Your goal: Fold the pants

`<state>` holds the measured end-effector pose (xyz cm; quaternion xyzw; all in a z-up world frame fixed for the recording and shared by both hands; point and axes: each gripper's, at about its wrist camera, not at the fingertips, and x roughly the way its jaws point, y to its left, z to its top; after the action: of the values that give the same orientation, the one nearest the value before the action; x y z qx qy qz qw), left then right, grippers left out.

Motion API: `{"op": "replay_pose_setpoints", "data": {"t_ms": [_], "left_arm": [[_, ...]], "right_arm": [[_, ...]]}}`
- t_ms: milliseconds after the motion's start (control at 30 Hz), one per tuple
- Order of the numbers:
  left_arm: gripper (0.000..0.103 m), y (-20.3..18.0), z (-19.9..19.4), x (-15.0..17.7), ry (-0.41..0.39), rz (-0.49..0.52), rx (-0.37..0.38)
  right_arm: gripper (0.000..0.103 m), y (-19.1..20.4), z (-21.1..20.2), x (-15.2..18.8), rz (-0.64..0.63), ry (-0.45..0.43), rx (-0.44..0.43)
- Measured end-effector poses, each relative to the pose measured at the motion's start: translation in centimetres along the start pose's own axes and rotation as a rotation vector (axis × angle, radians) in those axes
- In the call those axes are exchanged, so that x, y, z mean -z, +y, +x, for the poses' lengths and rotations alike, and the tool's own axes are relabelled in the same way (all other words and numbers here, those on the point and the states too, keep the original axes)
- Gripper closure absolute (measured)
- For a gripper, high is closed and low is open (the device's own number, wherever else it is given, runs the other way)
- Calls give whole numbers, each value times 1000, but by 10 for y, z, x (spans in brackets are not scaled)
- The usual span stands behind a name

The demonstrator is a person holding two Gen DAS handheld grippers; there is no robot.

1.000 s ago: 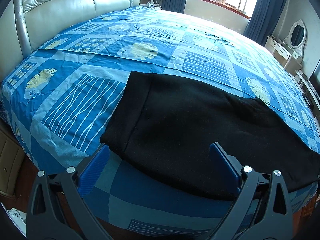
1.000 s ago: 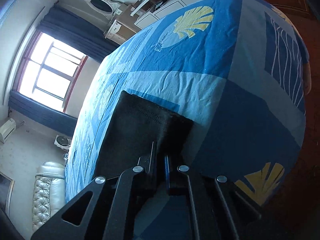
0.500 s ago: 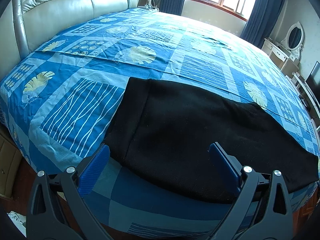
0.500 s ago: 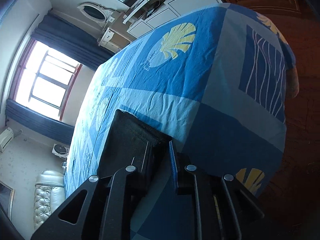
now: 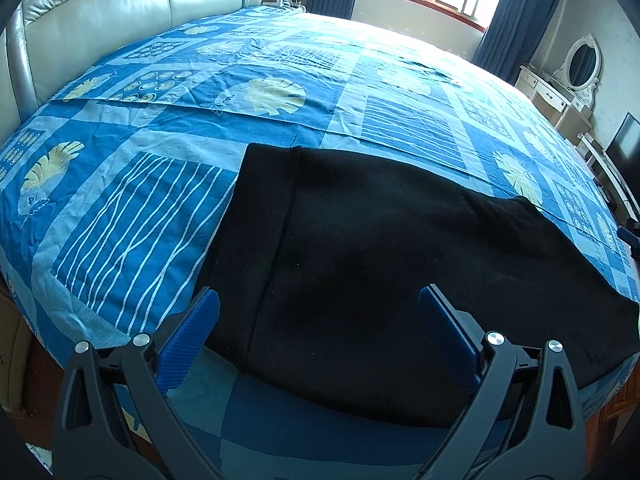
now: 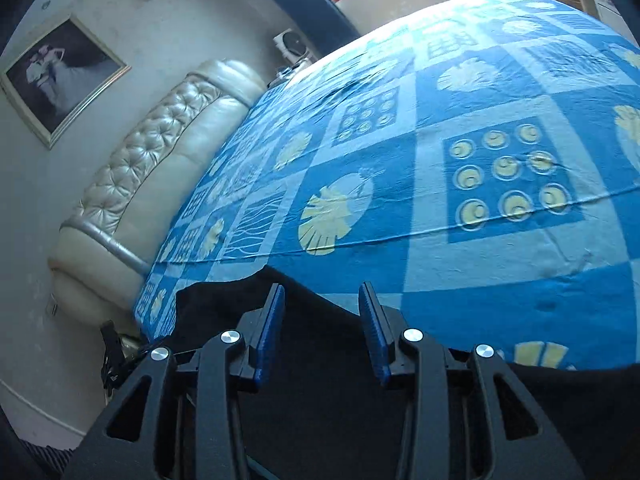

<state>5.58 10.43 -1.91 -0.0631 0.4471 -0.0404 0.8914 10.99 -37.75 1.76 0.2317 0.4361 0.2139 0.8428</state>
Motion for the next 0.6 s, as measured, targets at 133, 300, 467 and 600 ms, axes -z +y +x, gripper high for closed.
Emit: {"op": "replay_pose_setpoints", "data": {"t_ms": [133,300,467,600], "left_arm": [[3,2,6,4,7,28,12],[3,5,11,7,8,53,26],[2,10,16,7,-1,39,22],[2,17,20,6,-7,10,22]], "right_arm": [[64,20,103,-32,-28,159,-41],[64,33,178,-35,-74,357,-39],[99,53,173,-32,-133,383,-157],[100,48,164,-40,-103,331,-128]]}}
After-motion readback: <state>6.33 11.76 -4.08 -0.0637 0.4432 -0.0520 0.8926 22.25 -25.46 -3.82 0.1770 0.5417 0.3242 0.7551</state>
